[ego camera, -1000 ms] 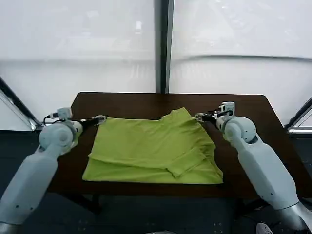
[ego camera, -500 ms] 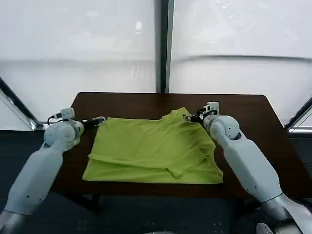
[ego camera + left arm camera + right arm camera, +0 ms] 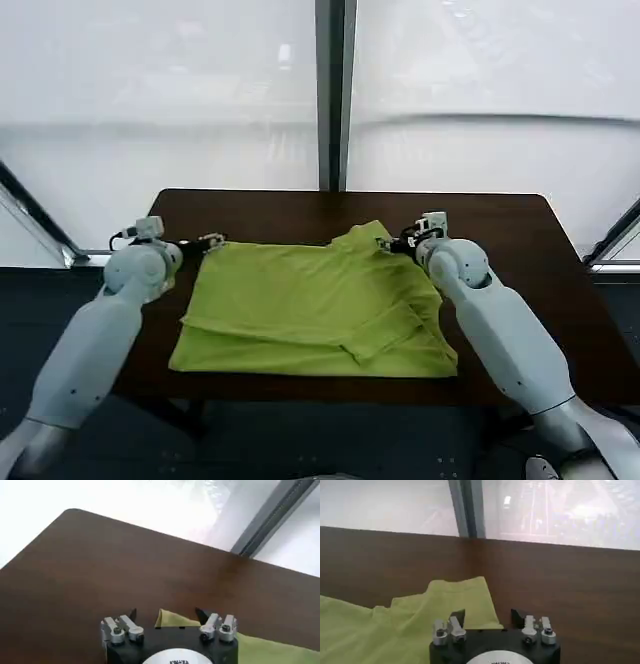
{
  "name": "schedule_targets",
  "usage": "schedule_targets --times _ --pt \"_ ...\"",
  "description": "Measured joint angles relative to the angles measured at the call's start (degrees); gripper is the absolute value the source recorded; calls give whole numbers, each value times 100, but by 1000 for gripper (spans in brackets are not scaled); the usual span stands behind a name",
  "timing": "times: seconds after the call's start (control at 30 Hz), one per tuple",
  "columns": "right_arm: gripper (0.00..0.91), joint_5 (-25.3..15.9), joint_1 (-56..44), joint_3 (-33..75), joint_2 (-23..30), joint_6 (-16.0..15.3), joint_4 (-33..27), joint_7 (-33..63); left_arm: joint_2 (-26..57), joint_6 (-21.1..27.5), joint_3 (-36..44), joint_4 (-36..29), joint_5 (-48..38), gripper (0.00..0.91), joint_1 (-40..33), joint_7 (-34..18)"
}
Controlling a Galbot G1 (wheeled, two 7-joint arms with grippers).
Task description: Fold and organize the clothes.
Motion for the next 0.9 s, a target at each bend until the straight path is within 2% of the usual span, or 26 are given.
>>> schedule_targets --times 0.03,0.07,0.2,0.3,0.53,0.73,0.9 --pt "283 -1 -1 3 5 -1 0 0 -2 1 2 -3 2 224 0 0" --pt "117 -2 -9 8 8 -1 2 -1 -3 1 3 -9 6 176 0 0" --pt "29 -19 -59 37 11 -1 43 -15 -4 1 5 -41 11 156 6 1" --pt "0 -30 -106 77 8 -2 86 -38 0 -15 3 -66 14 117 25 21" --pt "0 6 -227 195 -12 29 197 -148 26 -118 -50 -201 65 20 95 183" --pt "0 118 -380 369 -40 877 364 -180 117 -172 -200 -444 -56 20 223 142" --pt "0 167 -491 500 -73 1201 521 -190 250 -190 -323 -777 -149 20 377 109"
